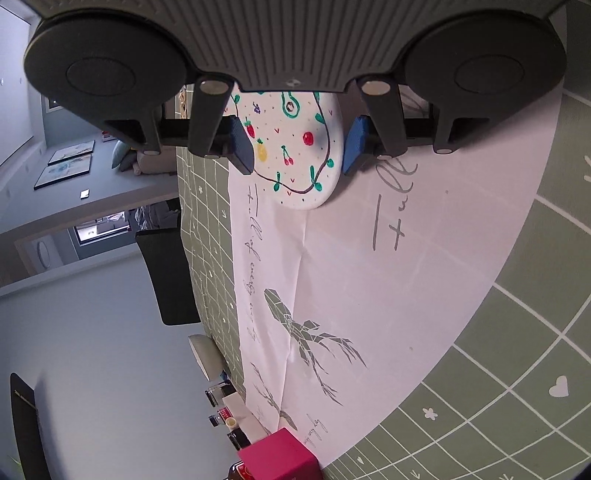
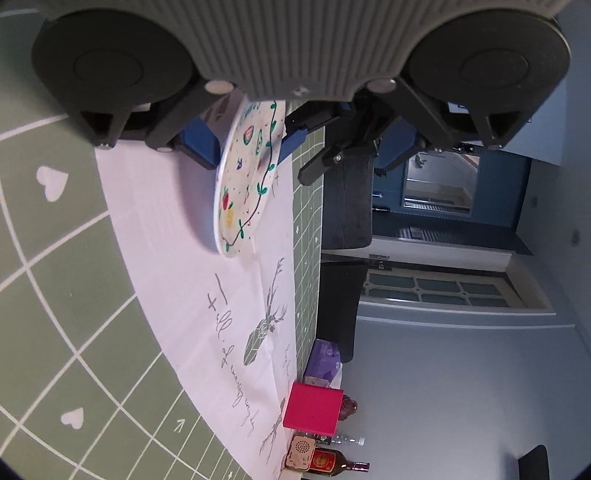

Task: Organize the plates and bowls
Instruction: 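Lift the painted plate with both tools and tilt it upright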

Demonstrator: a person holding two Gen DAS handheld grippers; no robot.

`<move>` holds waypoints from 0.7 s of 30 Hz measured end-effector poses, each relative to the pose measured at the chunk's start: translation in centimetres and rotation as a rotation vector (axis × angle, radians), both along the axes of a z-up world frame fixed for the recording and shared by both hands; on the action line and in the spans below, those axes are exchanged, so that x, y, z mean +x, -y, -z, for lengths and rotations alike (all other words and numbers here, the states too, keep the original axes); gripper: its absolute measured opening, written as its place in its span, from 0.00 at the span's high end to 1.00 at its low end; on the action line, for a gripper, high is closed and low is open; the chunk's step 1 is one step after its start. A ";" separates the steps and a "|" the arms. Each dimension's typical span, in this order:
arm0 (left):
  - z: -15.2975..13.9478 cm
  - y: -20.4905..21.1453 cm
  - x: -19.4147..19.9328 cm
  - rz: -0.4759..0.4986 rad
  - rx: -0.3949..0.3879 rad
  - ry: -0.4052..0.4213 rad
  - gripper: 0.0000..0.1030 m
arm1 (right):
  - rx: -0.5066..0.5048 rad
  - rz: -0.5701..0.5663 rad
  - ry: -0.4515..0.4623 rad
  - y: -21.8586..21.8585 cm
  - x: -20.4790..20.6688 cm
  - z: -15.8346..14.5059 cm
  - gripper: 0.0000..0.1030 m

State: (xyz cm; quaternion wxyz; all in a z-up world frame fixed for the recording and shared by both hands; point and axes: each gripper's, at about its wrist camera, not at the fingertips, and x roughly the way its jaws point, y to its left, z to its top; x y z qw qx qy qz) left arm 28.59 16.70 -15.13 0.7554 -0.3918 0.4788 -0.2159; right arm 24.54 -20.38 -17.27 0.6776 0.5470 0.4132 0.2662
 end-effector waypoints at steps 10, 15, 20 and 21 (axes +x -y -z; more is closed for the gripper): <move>-0.8 -0.6 -0.3 -0.035 0.020 0.023 0.43 | -0.177 0.070 -0.034 -0.4 -1.3 1.0 0.81; -1.2 0.0 -0.8 -0.029 0.086 0.043 0.65 | -0.233 0.102 -0.037 -0.3 -1.6 1.0 0.94; -1.6 0.1 -0.9 -0.020 0.068 0.045 0.75 | -0.164 0.129 -0.015 0.6 -2.1 0.4 0.94; -1.8 0.2 -1.0 -0.016 0.068 0.051 0.75 | -0.164 0.134 -0.013 0.8 -2.2 0.0 0.94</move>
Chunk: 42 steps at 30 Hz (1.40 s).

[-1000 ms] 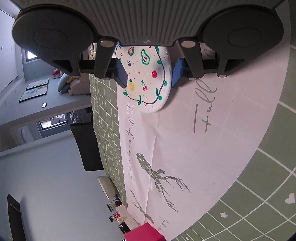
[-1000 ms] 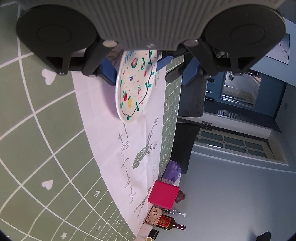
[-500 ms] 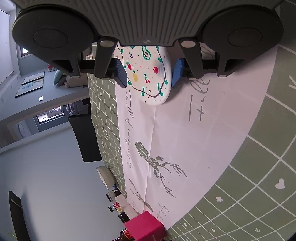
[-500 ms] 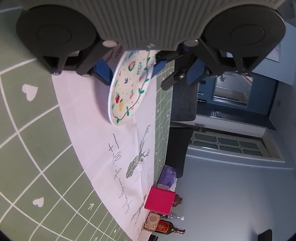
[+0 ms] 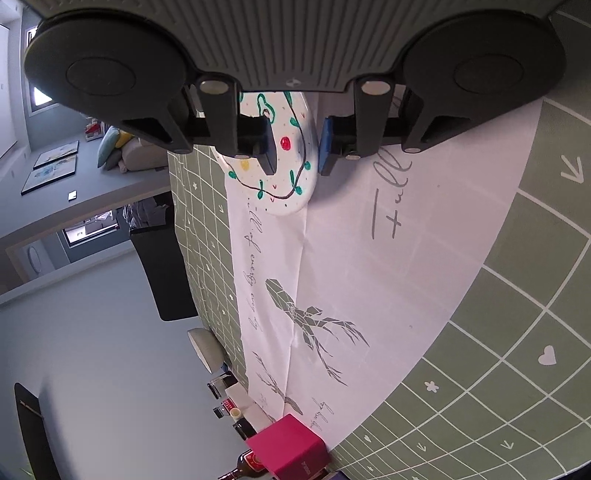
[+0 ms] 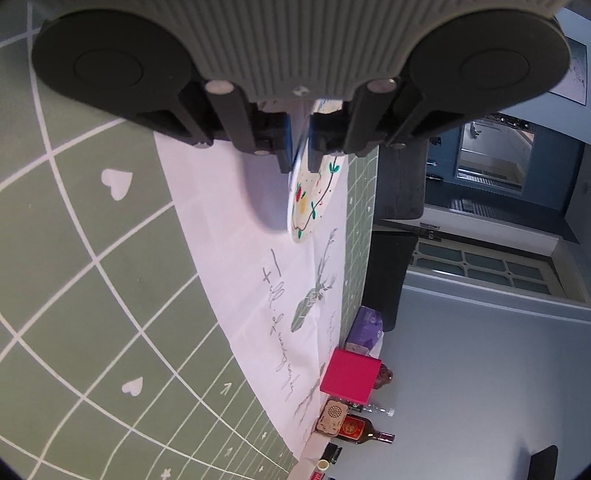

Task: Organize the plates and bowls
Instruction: 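Lift the painted plate with both tools and tilt it upright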

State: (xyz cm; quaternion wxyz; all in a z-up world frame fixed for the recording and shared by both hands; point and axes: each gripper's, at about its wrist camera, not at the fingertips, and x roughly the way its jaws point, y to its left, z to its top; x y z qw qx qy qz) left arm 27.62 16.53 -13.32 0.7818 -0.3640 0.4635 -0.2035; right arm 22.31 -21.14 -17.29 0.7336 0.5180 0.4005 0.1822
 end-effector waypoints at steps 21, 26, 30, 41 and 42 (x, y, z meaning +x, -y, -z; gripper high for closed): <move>-6.0 5.6 -5.4 0.263 -0.108 0.062 0.80 | -0.007 0.126 -0.001 4.2 -11.6 -6.8 0.94; -5.7 8.0 -7.5 0.358 -0.101 0.024 0.80 | -0.024 0.208 0.001 5.5 -16.3 -7.2 0.95; -5.8 9.5 -8.9 0.434 -0.053 0.008 0.80 | -0.018 0.251 -0.002 6.2 -19.9 -7.1 0.95; -5.1 11.5 -11.8 0.530 0.122 -0.011 0.92 | -0.033 0.263 -0.051 5.2 -25.5 -5.5 0.95; -5.2 11.7 -11.9 0.532 0.131 -0.006 0.92 | -0.027 0.265 -0.057 5.1 -25.8 -5.2 0.95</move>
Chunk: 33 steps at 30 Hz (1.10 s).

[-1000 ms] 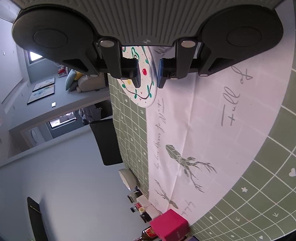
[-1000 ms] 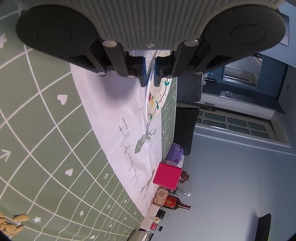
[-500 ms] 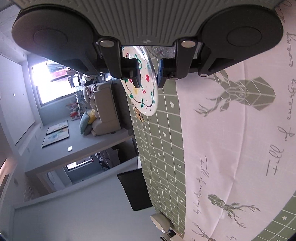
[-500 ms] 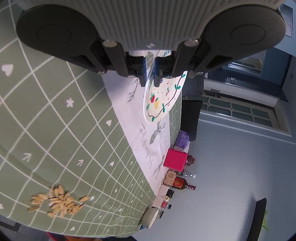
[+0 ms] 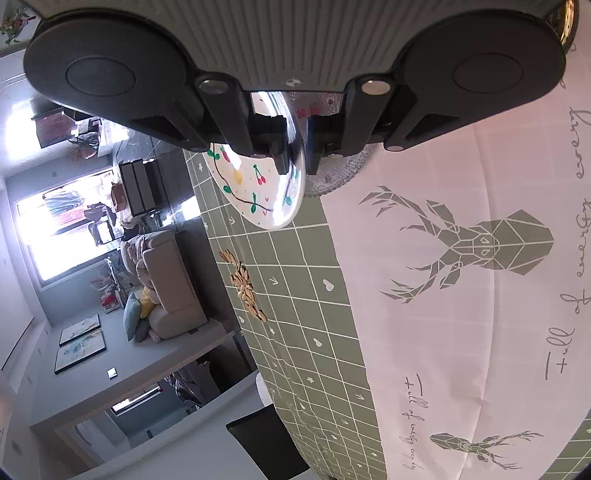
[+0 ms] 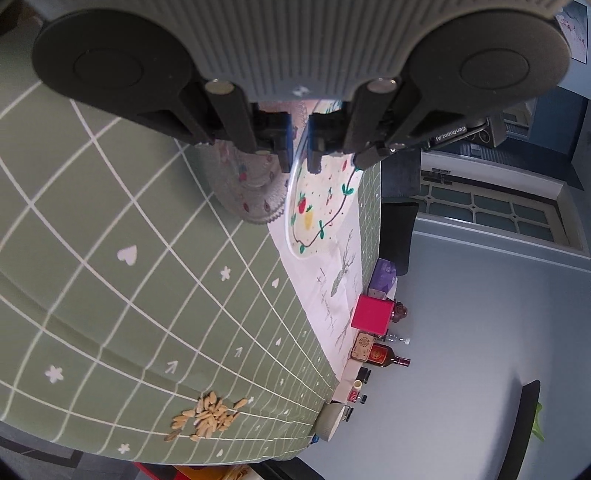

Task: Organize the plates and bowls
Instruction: 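Lift the painted plate with both tools and tilt it upright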

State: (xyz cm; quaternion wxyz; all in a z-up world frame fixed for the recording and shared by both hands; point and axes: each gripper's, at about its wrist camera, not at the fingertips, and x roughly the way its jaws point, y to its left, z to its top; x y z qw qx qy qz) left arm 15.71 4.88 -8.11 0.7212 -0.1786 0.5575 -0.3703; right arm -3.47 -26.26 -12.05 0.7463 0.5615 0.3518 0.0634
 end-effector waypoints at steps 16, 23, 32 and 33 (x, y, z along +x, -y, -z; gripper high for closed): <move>-0.1 1.5 -0.5 0.120 0.122 0.087 0.90 | 0.057 0.066 -0.027 -1.8 -1.9 2.5 0.94; 0.6 1.5 -0.2 0.130 0.152 0.089 0.88 | 0.078 0.090 -0.030 -2.1 -2.1 2.8 0.94; 1.2 1.8 -0.3 0.148 0.223 0.126 0.89 | -0.019 0.085 -0.048 -2.8 -2.1 2.2 0.96; 1.3 1.7 -0.2 0.142 0.225 0.124 0.89 | -0.035 0.094 -0.046 -2.8 -2.2 2.1 0.96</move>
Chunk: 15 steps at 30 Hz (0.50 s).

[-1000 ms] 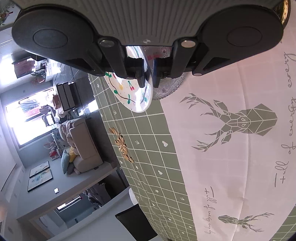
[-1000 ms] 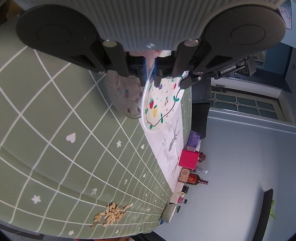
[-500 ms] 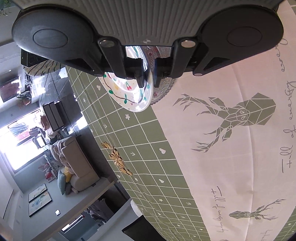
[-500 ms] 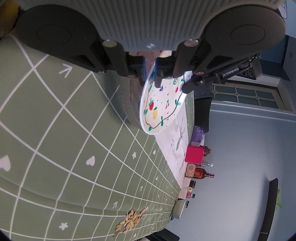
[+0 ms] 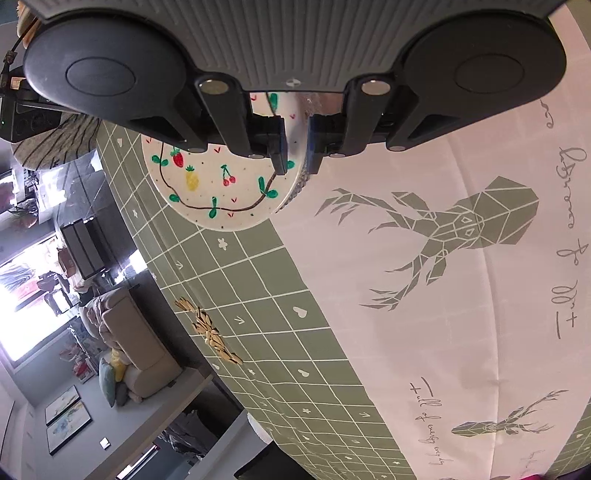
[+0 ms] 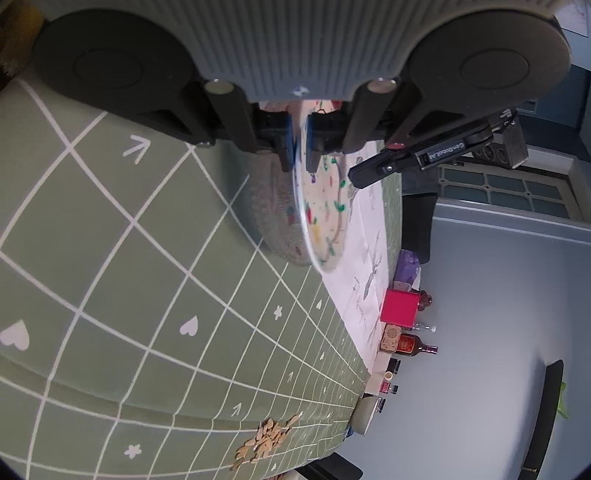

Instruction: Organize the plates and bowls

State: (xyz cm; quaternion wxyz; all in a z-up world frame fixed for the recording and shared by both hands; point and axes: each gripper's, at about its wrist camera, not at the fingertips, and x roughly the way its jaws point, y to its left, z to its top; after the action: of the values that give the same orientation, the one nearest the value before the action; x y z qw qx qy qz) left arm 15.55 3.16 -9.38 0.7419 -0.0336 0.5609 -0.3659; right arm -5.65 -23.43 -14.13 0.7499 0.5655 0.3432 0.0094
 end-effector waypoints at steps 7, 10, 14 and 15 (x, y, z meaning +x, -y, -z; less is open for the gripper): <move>-0.7 -0.7 0.2 -0.043 0.014 0.028 0.88 | -0.066 -0.022 -0.024 -0.5 0.3 -0.5 0.96; -1.3 -1.1 0.4 -0.084 0.030 0.046 0.88 | -0.143 -0.048 -0.055 -1.3 0.9 -1.0 0.96; -1.8 -1.6 0.4 -0.115 0.046 0.041 0.88 | -0.251 -0.113 -0.107 -1.7 2.3 -2.4 0.94; -1.8 -1.7 0.5 -0.114 0.047 0.039 0.88 | -0.280 -0.130 -0.122 -1.9 2.7 -2.8 0.93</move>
State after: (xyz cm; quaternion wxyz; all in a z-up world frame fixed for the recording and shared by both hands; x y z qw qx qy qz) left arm 16.05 4.84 -7.56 0.7729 -0.0408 0.5521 -0.3102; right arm -2.99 -21.55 -11.35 0.7970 0.4314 0.4220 -0.0245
